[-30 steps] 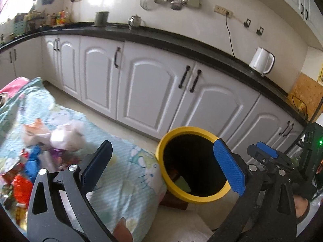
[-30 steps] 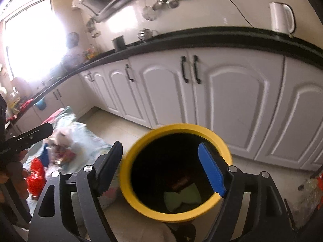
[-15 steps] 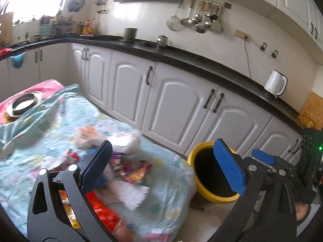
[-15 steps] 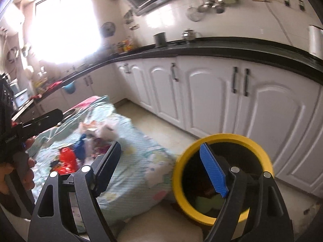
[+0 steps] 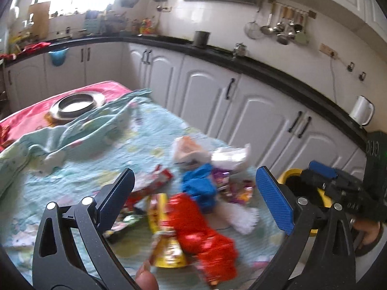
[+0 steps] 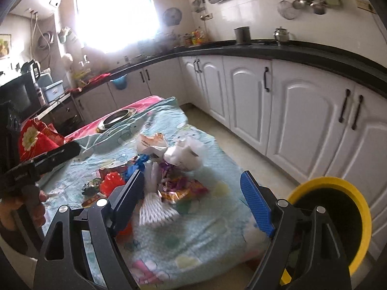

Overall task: Collect trash
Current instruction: 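Grasp the red snack wrapper with the left tool while the right tool grasps the white plastic bags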

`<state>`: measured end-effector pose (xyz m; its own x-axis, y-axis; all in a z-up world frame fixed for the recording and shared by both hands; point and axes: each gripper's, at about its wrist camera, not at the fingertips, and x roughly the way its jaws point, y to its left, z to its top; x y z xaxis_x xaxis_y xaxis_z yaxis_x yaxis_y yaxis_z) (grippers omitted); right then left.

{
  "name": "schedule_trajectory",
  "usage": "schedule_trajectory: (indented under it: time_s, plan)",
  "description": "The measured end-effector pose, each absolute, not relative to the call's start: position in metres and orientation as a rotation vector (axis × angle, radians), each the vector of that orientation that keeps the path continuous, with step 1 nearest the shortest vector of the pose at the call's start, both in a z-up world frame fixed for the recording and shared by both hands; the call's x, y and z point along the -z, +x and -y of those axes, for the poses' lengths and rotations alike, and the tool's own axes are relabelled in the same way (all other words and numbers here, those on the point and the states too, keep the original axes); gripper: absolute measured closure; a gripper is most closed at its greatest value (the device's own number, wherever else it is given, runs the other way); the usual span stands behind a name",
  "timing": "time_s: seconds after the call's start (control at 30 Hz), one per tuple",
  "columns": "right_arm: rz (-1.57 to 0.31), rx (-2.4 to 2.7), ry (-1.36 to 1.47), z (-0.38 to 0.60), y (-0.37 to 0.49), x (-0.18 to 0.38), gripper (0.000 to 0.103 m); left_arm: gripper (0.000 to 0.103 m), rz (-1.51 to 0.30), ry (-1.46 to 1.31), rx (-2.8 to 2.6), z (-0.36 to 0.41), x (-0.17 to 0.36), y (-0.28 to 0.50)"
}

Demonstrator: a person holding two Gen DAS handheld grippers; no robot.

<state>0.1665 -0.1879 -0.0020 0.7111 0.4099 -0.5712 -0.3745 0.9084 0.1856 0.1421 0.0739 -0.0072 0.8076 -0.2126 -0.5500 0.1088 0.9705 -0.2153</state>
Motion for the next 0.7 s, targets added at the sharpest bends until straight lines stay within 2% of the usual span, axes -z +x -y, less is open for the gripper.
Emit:
schedule_trajectory:
  time_s: [0.43,0.63,0.7]
  plan:
    - [-0.722,-0.439,0.066,0.152,0.243,0.025,0.024,0.011,-0.762,-0.122,0.161,-0.121,0.057,0.175]
    - [-0.789,-0.463,0.086,0.141,0.272,0.038,0.025,0.030,-0.828,-0.146,0.235,-0.130,0.074,0.197]
    - [-0.815,-0.470,0.095,0.137,0.279,0.044,0.030,0.036,-0.843,-0.146,0.252,-0.129,0.077,0.201]
